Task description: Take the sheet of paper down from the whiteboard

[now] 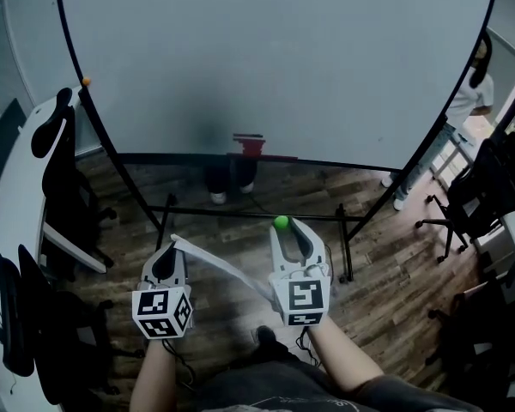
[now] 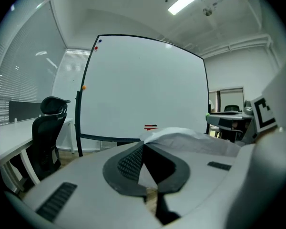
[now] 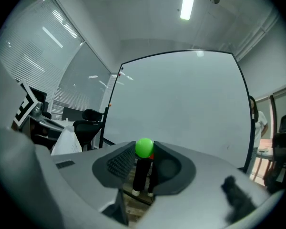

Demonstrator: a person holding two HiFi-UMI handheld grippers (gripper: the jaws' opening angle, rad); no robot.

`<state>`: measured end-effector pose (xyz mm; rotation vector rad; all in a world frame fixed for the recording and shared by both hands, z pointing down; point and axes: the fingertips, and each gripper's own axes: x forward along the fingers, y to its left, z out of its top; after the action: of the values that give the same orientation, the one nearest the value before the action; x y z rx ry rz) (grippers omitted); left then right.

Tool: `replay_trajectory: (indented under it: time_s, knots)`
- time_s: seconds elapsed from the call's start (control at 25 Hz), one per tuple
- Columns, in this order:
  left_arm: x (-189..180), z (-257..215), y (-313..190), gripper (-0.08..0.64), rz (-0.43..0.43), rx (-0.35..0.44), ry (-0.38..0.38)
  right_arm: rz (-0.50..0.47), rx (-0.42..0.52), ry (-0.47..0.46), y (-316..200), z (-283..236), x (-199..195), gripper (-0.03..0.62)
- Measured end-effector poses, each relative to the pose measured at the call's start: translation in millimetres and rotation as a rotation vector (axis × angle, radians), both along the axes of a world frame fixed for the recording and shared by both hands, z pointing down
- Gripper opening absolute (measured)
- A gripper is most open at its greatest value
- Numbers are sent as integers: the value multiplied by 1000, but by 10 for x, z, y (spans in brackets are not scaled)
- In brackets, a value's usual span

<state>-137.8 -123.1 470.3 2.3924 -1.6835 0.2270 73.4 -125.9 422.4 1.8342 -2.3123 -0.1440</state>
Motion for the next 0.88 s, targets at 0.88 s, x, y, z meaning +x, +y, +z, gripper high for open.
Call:
replay_trajectory:
  time_s: [0.88]
  knots:
    - [-117,-62,939,12,114,44,33,76,2,23,1204,10,-249,124]
